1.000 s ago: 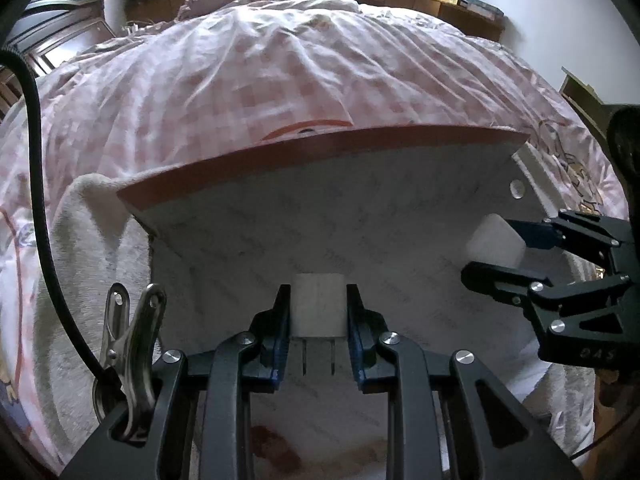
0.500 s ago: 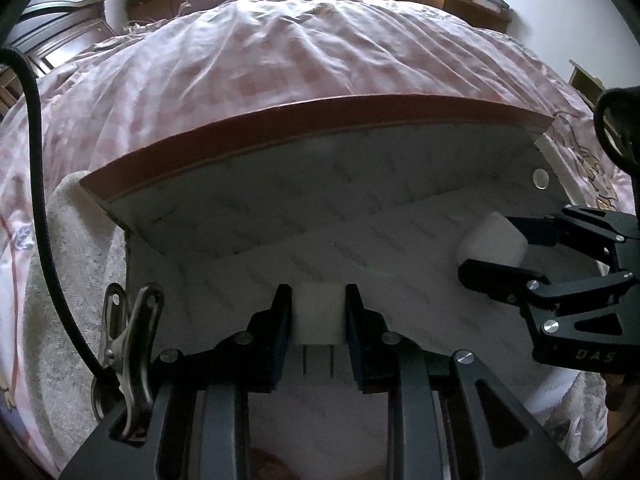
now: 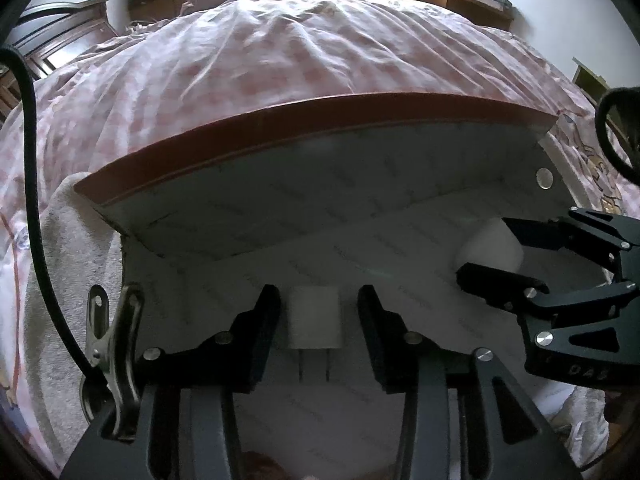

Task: Organize rigid objects
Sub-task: 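Open the right tool to drop the earbud case into the box, then withdraw both tools from the box back toward the remaining items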

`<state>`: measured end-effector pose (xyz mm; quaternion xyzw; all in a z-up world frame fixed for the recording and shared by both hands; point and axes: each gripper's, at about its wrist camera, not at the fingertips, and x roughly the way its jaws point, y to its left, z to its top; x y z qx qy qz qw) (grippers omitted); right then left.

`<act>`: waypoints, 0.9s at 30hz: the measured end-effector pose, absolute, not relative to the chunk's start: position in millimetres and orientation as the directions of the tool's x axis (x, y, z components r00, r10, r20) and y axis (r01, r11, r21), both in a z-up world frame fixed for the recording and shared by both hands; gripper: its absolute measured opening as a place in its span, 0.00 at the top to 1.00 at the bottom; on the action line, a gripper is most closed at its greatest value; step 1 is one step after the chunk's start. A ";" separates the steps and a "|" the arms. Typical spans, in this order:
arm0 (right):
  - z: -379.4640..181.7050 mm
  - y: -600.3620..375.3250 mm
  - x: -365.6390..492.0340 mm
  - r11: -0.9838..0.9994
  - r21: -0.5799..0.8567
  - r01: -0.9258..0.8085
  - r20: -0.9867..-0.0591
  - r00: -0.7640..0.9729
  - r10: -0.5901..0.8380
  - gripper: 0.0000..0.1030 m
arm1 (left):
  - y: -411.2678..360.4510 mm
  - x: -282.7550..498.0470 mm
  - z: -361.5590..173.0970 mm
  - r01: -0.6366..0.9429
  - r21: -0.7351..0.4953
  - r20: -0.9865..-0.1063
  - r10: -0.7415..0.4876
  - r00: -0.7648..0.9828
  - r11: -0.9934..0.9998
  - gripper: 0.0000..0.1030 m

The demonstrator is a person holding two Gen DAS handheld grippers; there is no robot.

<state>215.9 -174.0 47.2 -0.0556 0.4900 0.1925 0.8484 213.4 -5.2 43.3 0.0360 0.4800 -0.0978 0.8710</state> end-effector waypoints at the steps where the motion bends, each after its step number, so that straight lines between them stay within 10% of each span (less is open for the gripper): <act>1: 47.2 -174.8 215.4 0.920 0.097 -0.379 -0.853 0.445 0.273 0.42 | -5.6 212.6 43.1 0.205 -0.029 -0.843 -0.134 0.521 0.978 0.59; 27: 101.7 -199.7 130.9 0.915 0.136 -0.380 -0.761 0.551 0.342 0.39 | -20.2 125.5 95.5 0.253 -0.011 -0.764 -0.172 0.622 0.967 0.50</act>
